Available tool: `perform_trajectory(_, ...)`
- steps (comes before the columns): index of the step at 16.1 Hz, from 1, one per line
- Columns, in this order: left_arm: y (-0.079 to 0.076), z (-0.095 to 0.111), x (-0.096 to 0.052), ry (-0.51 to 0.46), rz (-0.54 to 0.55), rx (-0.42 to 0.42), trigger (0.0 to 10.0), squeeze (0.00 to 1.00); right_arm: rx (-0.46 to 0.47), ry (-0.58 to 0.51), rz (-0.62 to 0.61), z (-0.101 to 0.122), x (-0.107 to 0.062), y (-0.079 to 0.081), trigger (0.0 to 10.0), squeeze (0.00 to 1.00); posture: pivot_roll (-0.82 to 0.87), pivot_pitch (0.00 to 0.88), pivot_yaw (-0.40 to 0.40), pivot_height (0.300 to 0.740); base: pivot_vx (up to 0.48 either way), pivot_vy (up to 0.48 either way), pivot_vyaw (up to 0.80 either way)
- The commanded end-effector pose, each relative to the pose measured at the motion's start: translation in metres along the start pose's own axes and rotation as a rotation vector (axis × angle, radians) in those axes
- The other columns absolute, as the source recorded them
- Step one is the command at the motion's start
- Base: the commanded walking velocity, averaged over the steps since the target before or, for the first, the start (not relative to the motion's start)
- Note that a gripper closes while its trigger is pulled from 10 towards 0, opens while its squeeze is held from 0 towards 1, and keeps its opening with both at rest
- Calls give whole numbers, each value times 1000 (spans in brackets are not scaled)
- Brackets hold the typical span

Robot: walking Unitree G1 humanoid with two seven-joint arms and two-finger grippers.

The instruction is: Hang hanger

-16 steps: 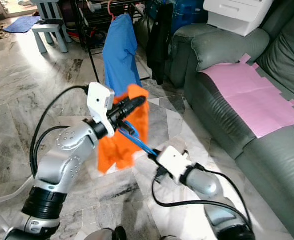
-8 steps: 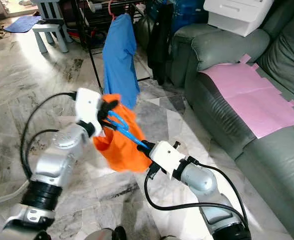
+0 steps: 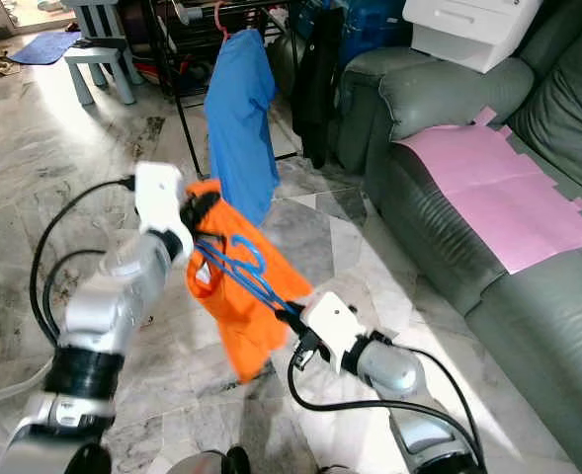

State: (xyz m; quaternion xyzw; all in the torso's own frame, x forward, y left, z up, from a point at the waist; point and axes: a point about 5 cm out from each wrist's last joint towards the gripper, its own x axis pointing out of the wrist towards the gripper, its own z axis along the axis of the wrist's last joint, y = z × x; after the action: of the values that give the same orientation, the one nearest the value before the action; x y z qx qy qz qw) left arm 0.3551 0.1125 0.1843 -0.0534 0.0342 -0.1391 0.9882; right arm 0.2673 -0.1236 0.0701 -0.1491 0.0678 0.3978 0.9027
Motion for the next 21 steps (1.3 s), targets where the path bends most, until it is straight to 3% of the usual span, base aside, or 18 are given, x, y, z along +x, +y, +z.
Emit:
perform_trajectory(1, 0, 20, -1, -62, 2, -7, 10000, 0, 23, 6, -41, -4, -4, -7, 10000, 0, -50, 100, 8, 740, 0, 0, 0)
perform_trajectory(3, 6, 21, -2, -60, 56, -7, 10000, 0, 21, -42, -148, 3, -5, -23, 10000, 0, -52, 102, 10, 740, 0, 0, 0)
perform_trajectory(5, 10, 12, -4, -23, 90, 9, 10000, 0, 32, -56, -136, 7, -3, -24, 10000, 0, -51, 102, 9, 740, 0, 0, 0)
perform_trajectory(7, 23, 0, -2, 6, 184, 37, 10000, 0, 49, -60, -39, 10, -1, -13, 10000, 0, -53, 100, 8, 740, 0, 0, 0)
perform_trajectory(8, 41, -5, 0, 16, 305, 67, 10000, 0, 81, -39, 69, 9, -3, -2, 10000, 0, -57, 100, 9, 740, 0, 0, 0)
perform_trajectory(11, 55, -21, 1, 52, 373, 77, 10000, 0, 111, 52, 172, -5, -8, 10, 10000, 0, -60, 96, 12, 740, 0, 0, 0)
perform_trajectory(13, 52, -53, -2, 117, 322, 77, 10000, 0, 76, 115, 94, -14, -7, 4, 10000, 0, -64, 94, 15, 740, 0, 0, 0)
perform_trajectory(15, 56, -81, -11, 182, 345, 56, 10000, 0, 101, 132, -5, -14, -1, -1, 10000, 0, -65, 89, 14, 740, 0, 0, 0)
perform_trajectory(16, 57, -86, -14, 191, 354, 47, 10000, 0, 117, 133, -17, -14, 1, 0, 10000, 0, -64, 85, 11, 740, 0, 0, 0)
perform_trajectory(17, 56, -90, -17, 188, 366, -49, 10000, 0, 104, 152, -12, -16, 3, 3, 10000, 0, -63, 83, 9, 740, 0, 0, 0)
perform_trajectory(21, 32, -87, -35, 47, 242, 54, 10000, 0, 79, 164, -27, -16, 6, 1, 10000, 0, -41, 78, 3, 740, 0, 0, 0)
